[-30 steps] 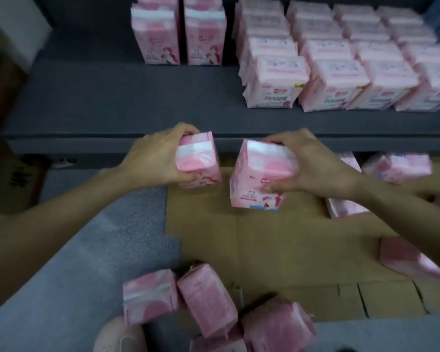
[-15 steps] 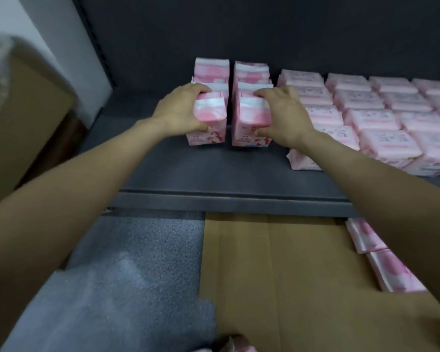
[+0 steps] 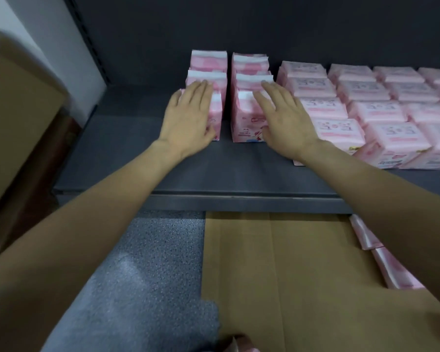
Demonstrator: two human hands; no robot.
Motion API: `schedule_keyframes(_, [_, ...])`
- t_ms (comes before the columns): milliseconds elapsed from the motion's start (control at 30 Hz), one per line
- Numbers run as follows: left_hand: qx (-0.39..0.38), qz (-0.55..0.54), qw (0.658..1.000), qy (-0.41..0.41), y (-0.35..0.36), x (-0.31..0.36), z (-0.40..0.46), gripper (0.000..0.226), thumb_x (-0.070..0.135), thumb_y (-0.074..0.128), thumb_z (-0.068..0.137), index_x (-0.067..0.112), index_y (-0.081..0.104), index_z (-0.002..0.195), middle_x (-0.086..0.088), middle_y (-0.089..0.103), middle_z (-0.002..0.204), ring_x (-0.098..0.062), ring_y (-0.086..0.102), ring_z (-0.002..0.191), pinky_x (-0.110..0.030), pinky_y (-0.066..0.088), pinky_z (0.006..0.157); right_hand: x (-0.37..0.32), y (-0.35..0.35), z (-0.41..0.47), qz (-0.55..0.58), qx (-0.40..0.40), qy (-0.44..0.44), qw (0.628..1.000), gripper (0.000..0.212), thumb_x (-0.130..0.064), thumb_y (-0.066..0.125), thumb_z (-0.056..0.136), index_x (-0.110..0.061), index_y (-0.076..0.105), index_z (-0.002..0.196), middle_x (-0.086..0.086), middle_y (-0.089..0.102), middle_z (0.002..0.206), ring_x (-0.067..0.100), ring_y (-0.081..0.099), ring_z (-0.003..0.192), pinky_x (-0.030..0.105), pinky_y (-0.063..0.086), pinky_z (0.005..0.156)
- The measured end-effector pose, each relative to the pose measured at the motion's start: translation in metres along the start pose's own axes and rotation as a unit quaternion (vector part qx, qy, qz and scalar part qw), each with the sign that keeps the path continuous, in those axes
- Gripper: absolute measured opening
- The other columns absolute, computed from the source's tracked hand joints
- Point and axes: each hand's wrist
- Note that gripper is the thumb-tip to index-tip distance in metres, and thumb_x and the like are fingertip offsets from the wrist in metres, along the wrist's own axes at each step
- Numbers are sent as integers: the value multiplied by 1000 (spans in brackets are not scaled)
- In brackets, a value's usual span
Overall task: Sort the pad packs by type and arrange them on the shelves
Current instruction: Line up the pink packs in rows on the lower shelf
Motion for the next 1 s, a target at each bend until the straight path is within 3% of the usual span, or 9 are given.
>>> schedule_keyframes(100, [76, -26, 995, 60, -9, 32, -25, 62, 34, 52, 85, 9, 41, 141, -12, 45, 143, -30, 36, 135, -44, 31, 106, 0, -12, -41, 3, 70, -65, 995, 54, -3, 56, 78, -3, 50, 132, 19, 47, 139, 36, 41, 129, 45, 37, 100])
schedule_keyframes(233, [115, -123, 971, 170, -19, 101, -58, 43, 36, 47, 84, 14, 63, 118, -2, 67, 107, -24, 57, 105, -36, 43, 84, 25, -27, -132, -13, 47, -125, 991, 24, -11, 52, 79, -8, 68, 97, 10, 68, 86, 31, 63, 79, 36, 48, 67])
schedule_keyframes(367, [-9, -251, 947, 202, -16, 186, -80, 34, 39, 53, 84, 22, 64, 112, 9, 70, 95, -18, 62, 91, -27, 46, 72, 74, -26, -229, -43, -62, -66, 995, 10, -17, 58, 78, -14, 67, 75, 4, 63, 63, 27, 60, 56, 32, 50, 52])
schedule_keyframes(433, [-129, -256, 941, 181, -6, 234, -88, 38, 44, 54, 87, 28, 56, 122, 13, 66, 109, -14, 59, 102, -28, 46, 77, 109, -19, -277, -61, -109, 14, 992, 7, -11, 71, 70, -14, 69, 76, 5, 65, 68, 28, 61, 62, 32, 51, 57])
schedule_keyframes(533, [-193, -274, 932, 140, 22, 297, -97, 47, 45, 55, 88, 27, 47, 131, 8, 58, 124, -15, 51, 114, -31, 45, 89, 149, -13, -342, -13, -146, 148, 978, 25, -8, 76, 69, -12, 71, 93, 10, 70, 88, 32, 65, 76, 35, 53, 61])
schedule_keyframes(667, [-187, -289, 924, 166, 47, 351, -103, 58, 28, 63, 82, 18, 45, 136, -1, 47, 136, -20, 41, 125, -34, 40, 99, 167, -4, -387, 9, -184, 237, 954, 52, -30, 75, 75, -14, 61, 123, 13, 60, 125, 38, 56, 107, 44, 49, 85])
schedule_keyframes(767, [-174, -220, 926, 252, 56, 378, -97, 65, 9, 61, 77, 11, 43, 139, -7, 44, 142, -25, 40, 131, -36, 37, 101, 171, 9, -394, 20, -233, 282, 930, 75, -64, 52, 78, -23, 42, 140, 9, 36, 148, 34, 36, 129, 45, 35, 101])
schedule_keyframes(900, [-153, -149, 939, 271, 72, 389, -82, 68, 0, 53, 80, 11, 37, 144, -8, 39, 149, -25, 34, 137, -35, 31, 106, 169, 30, -376, 35, -237, 349, 906, 94, -77, 56, 68, -28, 28, 144, 8, 22, 153, 33, 26, 135, 47, 28, 107])
schedule_keyframes(1000, [-175, -106, 934, 292, 84, 389, -67, 68, 1, 42, 90, 18, 19, 152, -1, 18, 159, -21, 16, 145, -32, 14, 115, 171, 46, -363, 25, -236, 363, 901, 101, -79, 58, 66, -24, 24, 144, 10, 17, 155, 34, 28, 134, 49, 32, 103])
Point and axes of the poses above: each hand's wrist, its own z-axis towards the middle knuckle, its own y-axis out of the palm, x = y × z
